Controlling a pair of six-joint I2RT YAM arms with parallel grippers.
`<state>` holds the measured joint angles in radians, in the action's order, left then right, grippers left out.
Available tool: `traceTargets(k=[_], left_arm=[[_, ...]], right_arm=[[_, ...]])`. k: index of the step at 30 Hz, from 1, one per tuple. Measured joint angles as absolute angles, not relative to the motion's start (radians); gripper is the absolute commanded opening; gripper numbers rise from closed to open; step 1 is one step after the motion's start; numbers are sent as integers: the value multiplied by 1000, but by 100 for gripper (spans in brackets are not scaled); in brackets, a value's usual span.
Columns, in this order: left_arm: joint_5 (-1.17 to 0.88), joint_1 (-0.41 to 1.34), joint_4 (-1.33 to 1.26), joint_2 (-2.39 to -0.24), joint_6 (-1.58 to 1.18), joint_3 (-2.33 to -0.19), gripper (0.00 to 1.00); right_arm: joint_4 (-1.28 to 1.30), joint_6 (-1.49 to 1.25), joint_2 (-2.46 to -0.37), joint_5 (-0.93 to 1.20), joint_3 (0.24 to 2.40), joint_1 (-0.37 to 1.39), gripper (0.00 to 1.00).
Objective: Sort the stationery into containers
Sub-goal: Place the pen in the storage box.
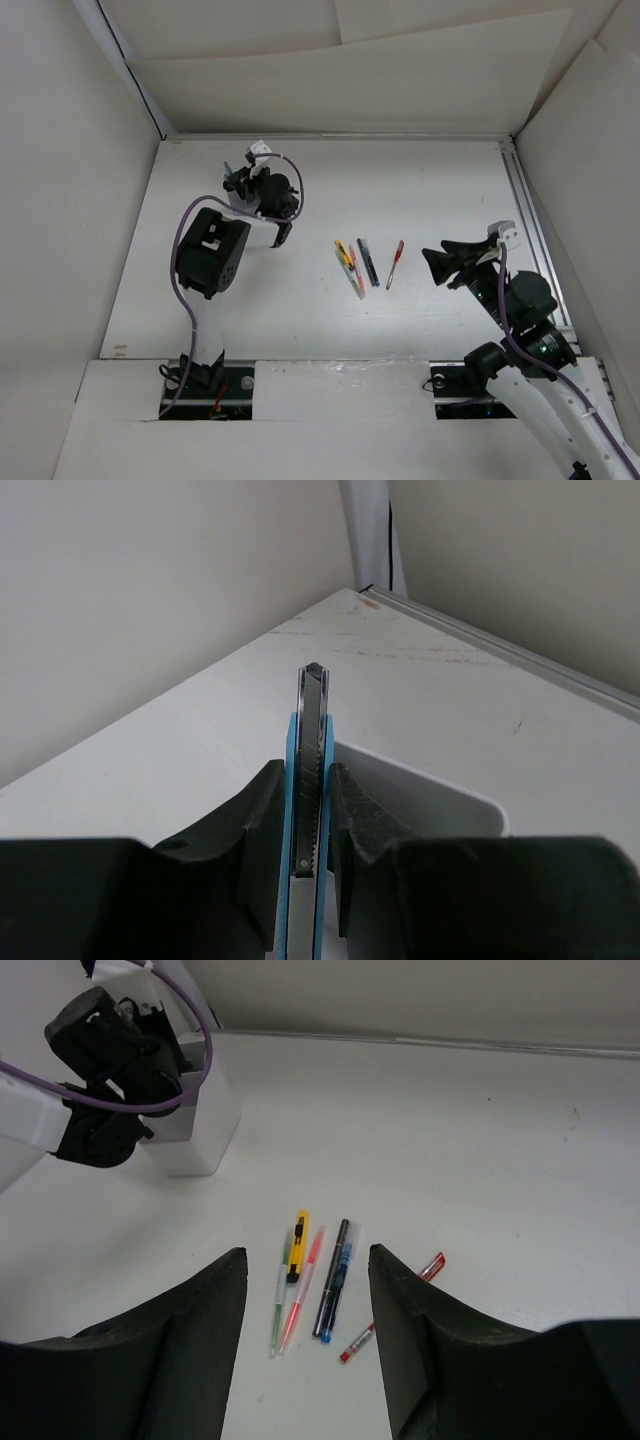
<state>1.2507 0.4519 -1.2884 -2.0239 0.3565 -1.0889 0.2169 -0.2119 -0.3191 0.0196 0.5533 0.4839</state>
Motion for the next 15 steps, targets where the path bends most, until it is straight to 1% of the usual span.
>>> traceTargets(k=[3,4,6,8,9,11,15], left_arm=[[1254,452,-1290,-2033,366,-1089,5],[1256,452,-1292,-2033,368,-1089,7],[1259,452,-1295,-2033,371,-1089,12],[1264,452,-1295,-2033,374,-1089,26],[1266,452,-1296,-2033,375,-1089,26],[1270,452,-1298,-2033,378,-1088,34],[1279,452,-1299,-2033,376,-1086,44]], right_arm=[[216,-212,-319,20,553,484,57],[216,-212,-319,20,553,484,57],[216,-212,-320,20,553,484,57],[216,-212,-321,20,553,484,57],[216,-212,-321,20,553,484,57],[216,-212,-322,20,553,484,57],[215,-212,-331,27,553,484,57]])
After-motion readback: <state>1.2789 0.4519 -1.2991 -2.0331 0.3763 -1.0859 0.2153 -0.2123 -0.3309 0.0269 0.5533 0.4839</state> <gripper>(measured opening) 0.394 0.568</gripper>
